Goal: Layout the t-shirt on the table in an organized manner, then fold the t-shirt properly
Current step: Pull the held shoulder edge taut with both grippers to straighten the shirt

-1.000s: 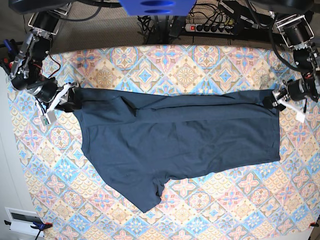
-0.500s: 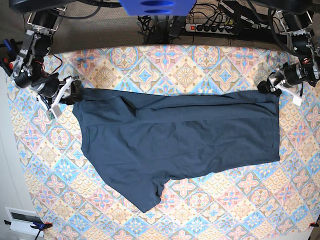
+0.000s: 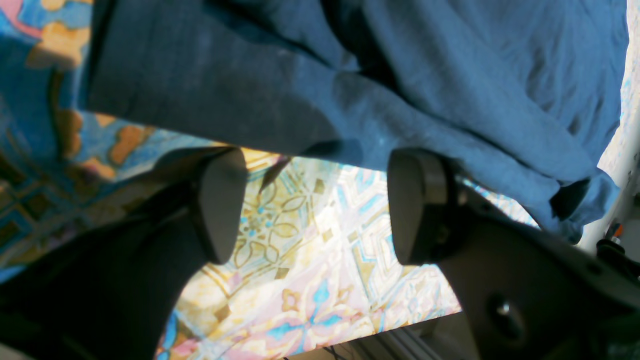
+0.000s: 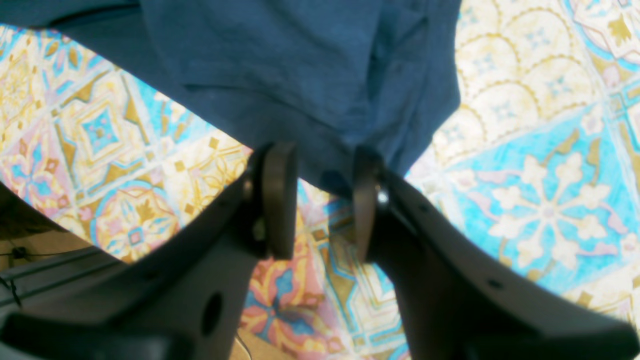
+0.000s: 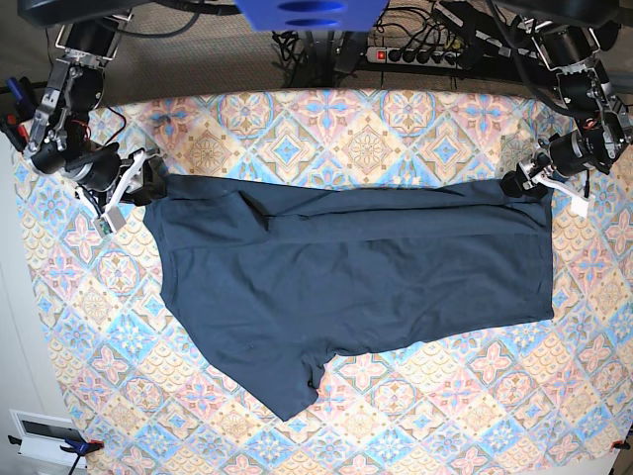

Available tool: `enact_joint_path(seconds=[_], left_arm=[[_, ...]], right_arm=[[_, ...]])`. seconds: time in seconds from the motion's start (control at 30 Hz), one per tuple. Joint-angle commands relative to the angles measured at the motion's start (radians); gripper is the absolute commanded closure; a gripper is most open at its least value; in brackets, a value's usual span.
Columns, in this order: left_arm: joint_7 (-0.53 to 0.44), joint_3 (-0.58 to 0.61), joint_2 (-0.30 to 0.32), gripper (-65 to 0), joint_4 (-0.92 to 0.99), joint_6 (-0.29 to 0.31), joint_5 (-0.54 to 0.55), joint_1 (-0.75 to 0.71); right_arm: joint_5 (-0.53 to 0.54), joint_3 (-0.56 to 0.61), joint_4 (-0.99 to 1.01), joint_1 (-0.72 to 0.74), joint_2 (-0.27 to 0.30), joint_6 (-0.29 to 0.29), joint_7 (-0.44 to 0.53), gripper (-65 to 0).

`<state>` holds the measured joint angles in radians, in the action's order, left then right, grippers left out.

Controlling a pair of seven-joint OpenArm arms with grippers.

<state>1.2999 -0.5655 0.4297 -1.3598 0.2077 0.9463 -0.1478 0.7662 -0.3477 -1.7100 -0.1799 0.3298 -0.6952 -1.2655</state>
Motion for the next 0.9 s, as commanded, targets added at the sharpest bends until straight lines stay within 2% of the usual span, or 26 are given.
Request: enact_joint_path(seconds=[0.0, 0.07, 0.13, 0.2, 0.3, 0.4, 0.6, 0.77, 0.87], left_arm=[[-0.006, 0.002, 0.007, -43.7, -0.004, -0.003, -0.011, 0.003], [-0.007, 0.000, 0.004, -43.6, -0.004, -0.003, -0.010, 0.004], [-0.007, -0.004, -0.019, -40.5, -0.005, -0.003, -0.010, 0.012], [-0.007, -0.004, -0.035, -31.2, -0.005, -0.003, -0.010, 0.027], [-0.033, -0.040, -0.067, -12.7, -0.005, -0.003, -0.008, 0.035], [-0.075, -0.095, -0.107, -0.6, -0.004, -0.003, -0.013, 0.052], [-0.075, -0.103, -0.107, 0.0, -0.013, -0.001, -0.003, 0.049], [-0.075, -0.161, -0.104, 0.0, -0.013, 0.002, -0.003, 0.047], [-0.055, -0.164, -0.073, 0.0, -0.013, 0.003, -0.003, 0.037]], right_arm=[[0.020, -0.007, -0.017, 0.012, 0.016, -0.003, 0.017, -18.8], [0.020, -0.007, -0.017, 0.012, 0.016, -0.003, 0.017, -18.8], [0.020, -0.007, -0.017, 0.012, 0.015, -0.003, 0.017, -18.8], [0.020, -0.007, -0.017, 0.012, 0.015, -0.003, 0.017, -18.8], [0.020, -0.007, -0.017, 0.007, 0.013, -0.003, 0.017, -18.8], [0.020, -0.007, -0.017, 0.006, 0.013, -0.003, 0.017, -18.8], [0.019, -0.007, -0.017, -0.017, 0.015, -0.003, 0.017, -18.8], [0.019, -0.009, -0.012, -0.062, 0.016, -0.003, 0.017, -18.9], [0.019, -0.009, -0.009, -0.079, 0.013, -0.003, 0.017, -18.9]])
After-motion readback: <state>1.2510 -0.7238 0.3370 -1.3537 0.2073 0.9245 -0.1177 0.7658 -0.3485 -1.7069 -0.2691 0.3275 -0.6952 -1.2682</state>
